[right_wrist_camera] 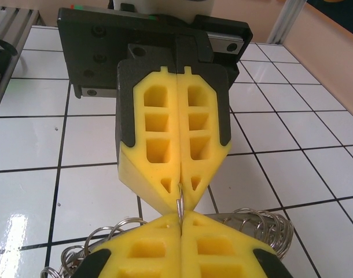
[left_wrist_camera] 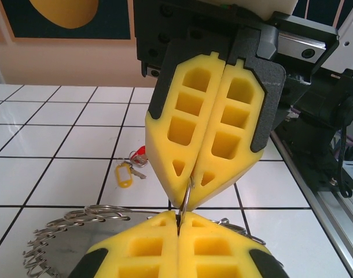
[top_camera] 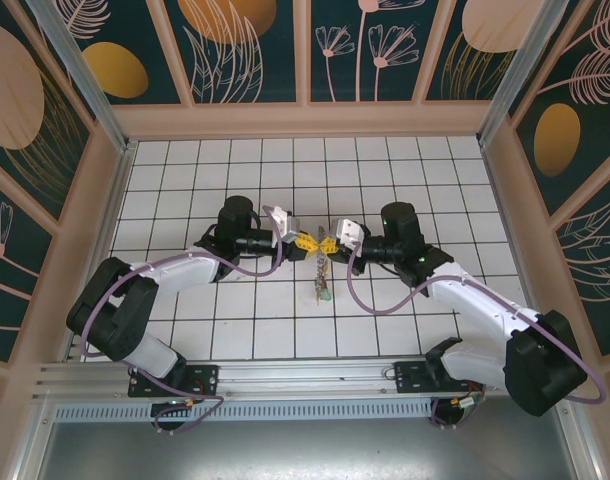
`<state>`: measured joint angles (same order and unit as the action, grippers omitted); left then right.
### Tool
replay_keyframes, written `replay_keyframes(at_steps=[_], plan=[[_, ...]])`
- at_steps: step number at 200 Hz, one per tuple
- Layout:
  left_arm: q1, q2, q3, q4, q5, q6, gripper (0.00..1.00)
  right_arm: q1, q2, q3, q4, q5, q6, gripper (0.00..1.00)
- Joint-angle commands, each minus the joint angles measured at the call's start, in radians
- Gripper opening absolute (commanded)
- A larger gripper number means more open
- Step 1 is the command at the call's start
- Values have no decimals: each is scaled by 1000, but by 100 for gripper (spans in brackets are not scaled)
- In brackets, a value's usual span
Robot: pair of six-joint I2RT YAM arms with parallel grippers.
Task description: Put the keys on the keyring
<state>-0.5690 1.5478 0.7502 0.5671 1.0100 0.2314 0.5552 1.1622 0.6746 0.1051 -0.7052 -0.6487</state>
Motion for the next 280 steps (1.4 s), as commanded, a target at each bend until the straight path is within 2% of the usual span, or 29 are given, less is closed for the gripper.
replay_keyframes(at_steps=[1,40,72,125,141,166,176,207,219,232,252,280], plan=[[-9,4,45,-24,33,28,2,-2,2,39,21,-26,-22,0],[-8,17,72,-92,66,56,14,-3,7,58,18,-56,-12,0],[-9,18,91,-164,64,103,15,-2,9,66,18,-85,-5,0],[-9,20,101,-193,58,123,0,-2,13,72,15,-83,8,0],[-8,16,92,-168,51,113,0,-3,7,67,18,-56,12,5],[-8,4,56,-53,-10,21,0,-2,-27,45,16,-12,32,17],[-9,-1,47,-18,-41,-15,0,-38,-59,26,33,-10,54,22],[-9,-5,26,66,-106,-94,0,-85,-178,-53,125,24,195,25],[-9,-8,25,77,-117,-108,0,-118,-215,-76,169,81,294,28],[-9,-14,20,94,-116,-117,0,-164,-228,-75,180,198,460,34],[-9,-27,24,79,-139,-123,0,-256,-177,-5,33,372,670,35],[-9,-41,16,82,-157,-136,0,-380,-29,82,-198,416,838,33]])
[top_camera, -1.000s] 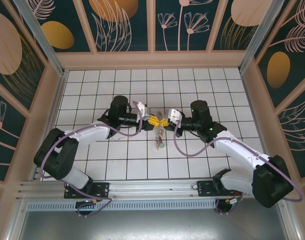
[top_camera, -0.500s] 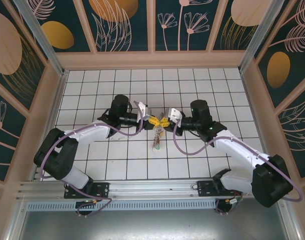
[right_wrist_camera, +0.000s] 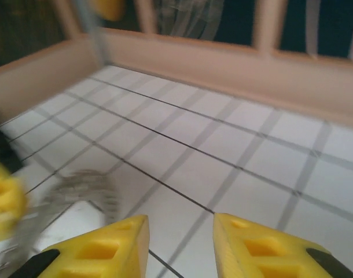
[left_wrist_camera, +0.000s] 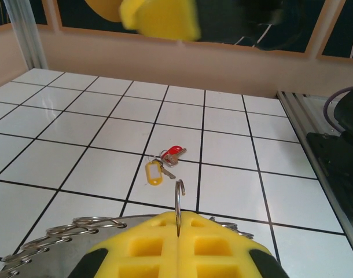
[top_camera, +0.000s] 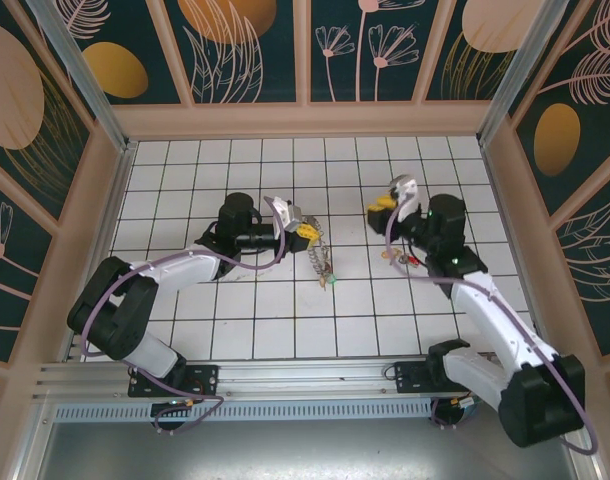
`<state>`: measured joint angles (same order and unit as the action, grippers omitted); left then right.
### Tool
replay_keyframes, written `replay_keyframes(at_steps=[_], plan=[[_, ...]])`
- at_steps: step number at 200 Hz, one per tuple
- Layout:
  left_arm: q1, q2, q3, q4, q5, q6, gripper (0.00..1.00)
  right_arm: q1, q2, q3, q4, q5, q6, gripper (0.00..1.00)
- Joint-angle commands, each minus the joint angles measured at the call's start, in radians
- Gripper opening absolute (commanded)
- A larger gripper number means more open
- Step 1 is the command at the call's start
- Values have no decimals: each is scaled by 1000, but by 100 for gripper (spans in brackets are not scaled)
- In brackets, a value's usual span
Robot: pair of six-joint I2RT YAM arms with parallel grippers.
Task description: Put the keys on the keyring
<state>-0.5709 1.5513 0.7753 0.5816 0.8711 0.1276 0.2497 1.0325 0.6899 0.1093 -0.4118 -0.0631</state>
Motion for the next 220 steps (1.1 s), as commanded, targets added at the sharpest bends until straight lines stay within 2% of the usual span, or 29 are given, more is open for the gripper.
replay_keyframes(at_steps=[1,25,44,93,144,220], plan=[[-7,-46,-10,67,-19,-32,0,-78,105,68,-210,123,257,33],[-6,-61,-27,74,-33,-32,0,-128,193,82,-324,200,318,32],[-6,-71,-39,77,-39,-34,0,-167,260,82,-373,194,333,31],[-7,-85,-42,80,-49,-27,0,-170,420,128,-433,294,304,30],[-7,-84,-37,66,-44,-18,0,-163,509,174,-451,236,239,30],[-7,-78,-27,57,-44,-17,0,-147,588,181,-464,219,216,29]])
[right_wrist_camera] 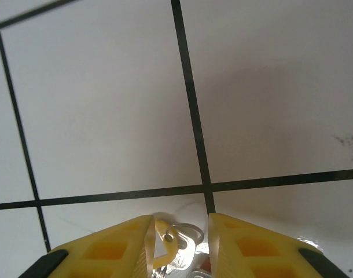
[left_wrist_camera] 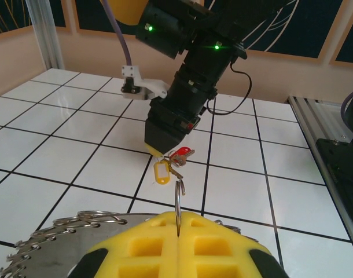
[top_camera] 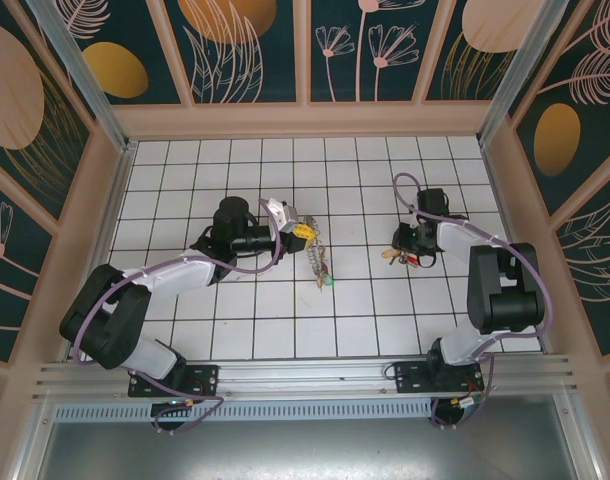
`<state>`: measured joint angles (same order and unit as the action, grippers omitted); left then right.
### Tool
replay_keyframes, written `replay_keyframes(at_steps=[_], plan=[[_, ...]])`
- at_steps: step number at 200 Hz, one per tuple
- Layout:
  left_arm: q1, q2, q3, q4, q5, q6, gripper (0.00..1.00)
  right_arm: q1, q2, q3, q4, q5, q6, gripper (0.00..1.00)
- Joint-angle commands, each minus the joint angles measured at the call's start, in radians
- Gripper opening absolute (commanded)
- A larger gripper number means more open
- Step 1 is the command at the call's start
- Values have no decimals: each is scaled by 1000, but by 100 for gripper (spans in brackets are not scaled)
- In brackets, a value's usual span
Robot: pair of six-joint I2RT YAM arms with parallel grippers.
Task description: Put the keys on the keyring
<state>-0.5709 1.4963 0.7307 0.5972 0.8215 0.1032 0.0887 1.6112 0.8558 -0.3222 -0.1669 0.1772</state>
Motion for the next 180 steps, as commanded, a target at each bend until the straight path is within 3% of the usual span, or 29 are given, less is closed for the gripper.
replay_keyframes(at_steps=[1,86,135,180], plan=[[-7,-23,18,40,6,6,0,15,9,15,-33,-25,-24,29],[-7,-16,24,16,7,22,0,29,-13,10,-64,-4,-21,19],[-7,-21,22,4,8,29,0,16,-37,38,-25,43,-45,28],[-7,-27,20,5,8,24,0,-19,10,46,10,-31,-46,35]])
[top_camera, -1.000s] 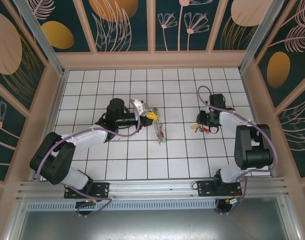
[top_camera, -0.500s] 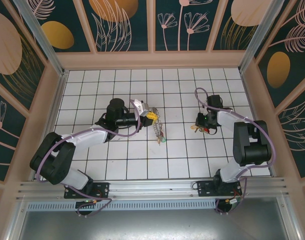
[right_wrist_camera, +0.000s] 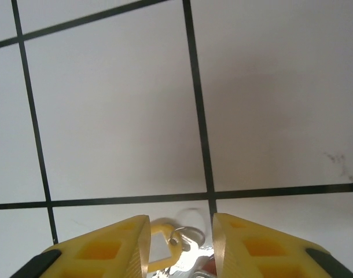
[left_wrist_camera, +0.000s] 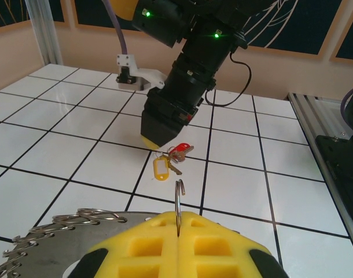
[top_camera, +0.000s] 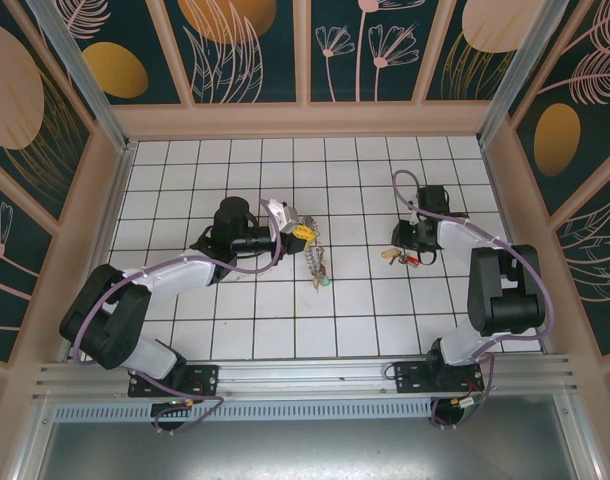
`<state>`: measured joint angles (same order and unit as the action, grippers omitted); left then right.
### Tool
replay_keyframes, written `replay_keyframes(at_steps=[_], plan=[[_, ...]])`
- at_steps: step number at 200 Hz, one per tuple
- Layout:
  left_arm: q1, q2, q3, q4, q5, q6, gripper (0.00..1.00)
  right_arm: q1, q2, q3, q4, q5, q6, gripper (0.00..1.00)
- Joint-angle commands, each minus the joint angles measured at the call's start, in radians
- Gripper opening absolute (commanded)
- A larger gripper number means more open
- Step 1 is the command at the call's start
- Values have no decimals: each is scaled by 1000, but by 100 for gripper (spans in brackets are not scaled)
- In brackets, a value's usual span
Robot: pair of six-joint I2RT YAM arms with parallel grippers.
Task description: Put the keys on the keyring
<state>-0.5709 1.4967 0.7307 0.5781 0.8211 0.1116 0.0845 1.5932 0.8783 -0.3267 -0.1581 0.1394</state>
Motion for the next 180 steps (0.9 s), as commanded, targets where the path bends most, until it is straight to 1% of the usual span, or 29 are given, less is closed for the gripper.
replay_keyframes(at_steps=[1,26,65,93,128,139,165,180], plan=[[-7,-27,20,24,8,17,0,-14,30,25,14,-43,-9,35],[-7,-26,21,21,9,18,0,-17,72,26,-5,-61,-15,35],[-7,-22,22,19,11,19,0,-15,51,-4,-3,-86,-14,33],[-6,-19,24,16,13,23,0,-15,32,-13,-19,-107,-11,28],[-7,-14,32,16,14,22,0,-5,30,-12,-44,-105,-4,25],[-7,-13,33,13,14,25,0,0,27,-13,-48,-111,-3,21],[-7,-9,39,8,17,28,0,14,25,-12,-57,-99,0,21],[-6,-7,39,6,20,26,0,20,28,-9,-66,-84,1,18]])
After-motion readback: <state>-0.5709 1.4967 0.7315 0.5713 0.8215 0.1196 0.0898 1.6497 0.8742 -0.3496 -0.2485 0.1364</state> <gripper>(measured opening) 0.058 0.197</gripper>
